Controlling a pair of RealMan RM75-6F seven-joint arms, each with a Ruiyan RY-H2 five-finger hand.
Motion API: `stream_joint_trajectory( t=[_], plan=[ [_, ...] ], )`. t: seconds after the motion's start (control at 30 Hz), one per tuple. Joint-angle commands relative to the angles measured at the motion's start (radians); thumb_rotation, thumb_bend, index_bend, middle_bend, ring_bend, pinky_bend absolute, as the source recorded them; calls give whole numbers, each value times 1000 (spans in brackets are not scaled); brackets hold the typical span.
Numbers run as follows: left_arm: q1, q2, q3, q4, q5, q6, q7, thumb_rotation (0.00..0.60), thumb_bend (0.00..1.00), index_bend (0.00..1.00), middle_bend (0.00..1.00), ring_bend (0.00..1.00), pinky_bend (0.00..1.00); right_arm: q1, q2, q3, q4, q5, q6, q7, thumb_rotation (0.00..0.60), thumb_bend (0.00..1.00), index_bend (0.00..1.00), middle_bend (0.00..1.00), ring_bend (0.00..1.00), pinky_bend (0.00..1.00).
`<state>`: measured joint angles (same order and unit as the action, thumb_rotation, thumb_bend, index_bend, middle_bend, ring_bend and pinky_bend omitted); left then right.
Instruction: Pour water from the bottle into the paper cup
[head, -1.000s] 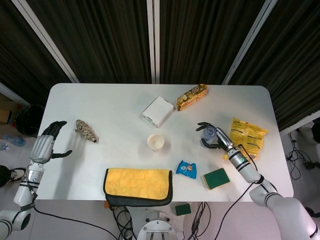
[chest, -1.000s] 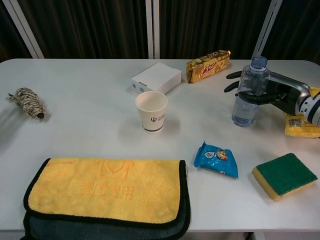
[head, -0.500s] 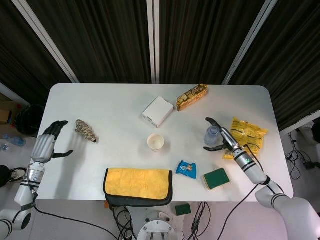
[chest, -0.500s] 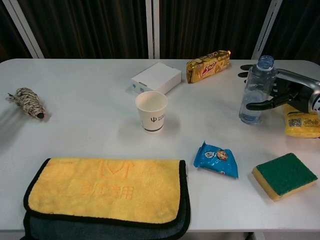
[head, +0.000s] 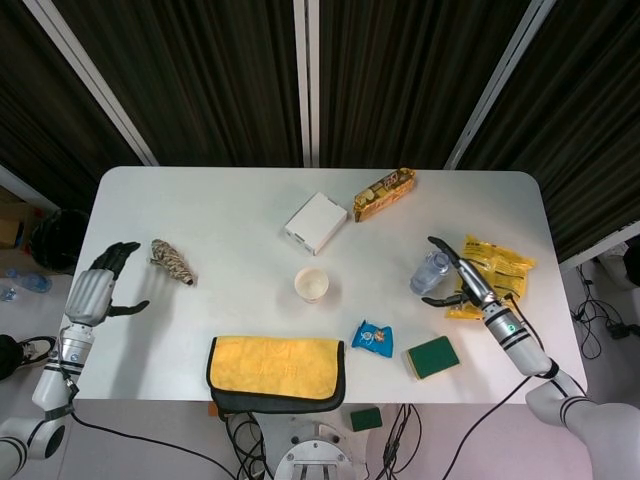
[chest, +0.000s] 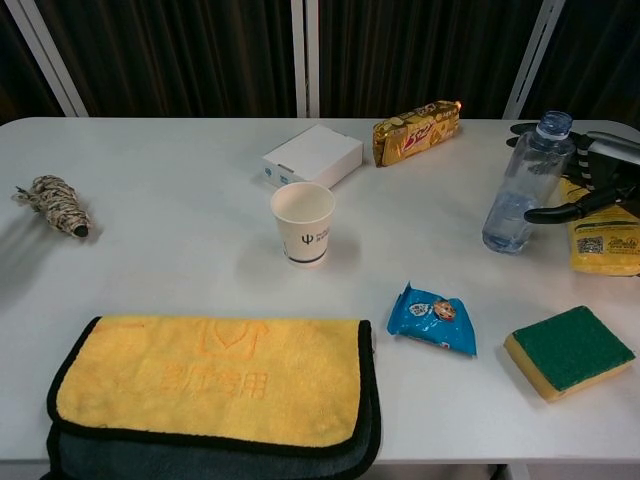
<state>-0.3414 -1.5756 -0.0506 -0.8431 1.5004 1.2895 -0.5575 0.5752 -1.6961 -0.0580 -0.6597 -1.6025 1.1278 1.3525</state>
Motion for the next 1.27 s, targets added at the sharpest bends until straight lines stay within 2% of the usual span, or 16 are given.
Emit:
stream_joint_trajectory(
  t=[0.03, 0.23, 0.37, 0.43, 0.63, 0.73, 0.83, 0.97, 1.13, 1.27],
  plan=[
    [0, 0, 0, -2, 1, 2, 2, 600, 98, 109, 110, 51, 167, -20, 37, 1, -40, 6, 17, -54, 600, 26, 0, 0, 0, 0],
    [3, 4, 1, -11, 0, 6, 13, 600, 98, 109, 110, 51, 166, -58, 117, 0, -131, 19, 39, -167, 600, 26, 0, 0, 0, 0],
    [6, 10, 0, -23, -1, 11, 28, 600, 98, 109, 110, 51, 167, -102, 195, 5, -216, 44, 65, -336, 600, 26, 0, 0, 0, 0],
    [8, 15, -1, -31, -2, 16, 39, 600, 98, 109, 110, 51, 167, -127, 237, 9, -267, 59, 86, -447, 600, 26, 0, 0, 0, 0],
    [27, 43, -7, -75, -8, 56, 137, 600, 98, 109, 110, 51, 167, -248, 378, 31, -473, 145, 199, -889, 600, 26, 0, 0, 0, 0],
    [54, 70, -4, -118, -13, 93, 248, 600, 98, 107, 101, 51, 165, -327, 399, 52, -542, 210, 297, -1155, 600, 26, 0, 0, 0, 0],
    [93, 92, 5, -149, -6, 159, 363, 600, 97, 106, 94, 41, 158, -387, 400, 56, -577, 242, 363, -1296, 600, 23, 0, 0, 0, 0],
    [146, 114, 29, -171, 14, 234, 440, 590, 94, 107, 95, 39, 145, -447, 406, 52, -613, 273, 394, -1361, 600, 19, 0, 0, 0, 0],
    [190, 147, 57, -211, 30, 266, 439, 485, 92, 109, 98, 39, 136, -492, 392, 43, -596, 257, 430, -1401, 600, 20, 0, 0, 0, 0],
    [214, 154, 60, -230, 42, 304, 463, 471, 92, 109, 98, 38, 136, -512, 389, 43, -599, 228, 450, -1402, 600, 30, 0, 0, 0, 0]
  ],
)
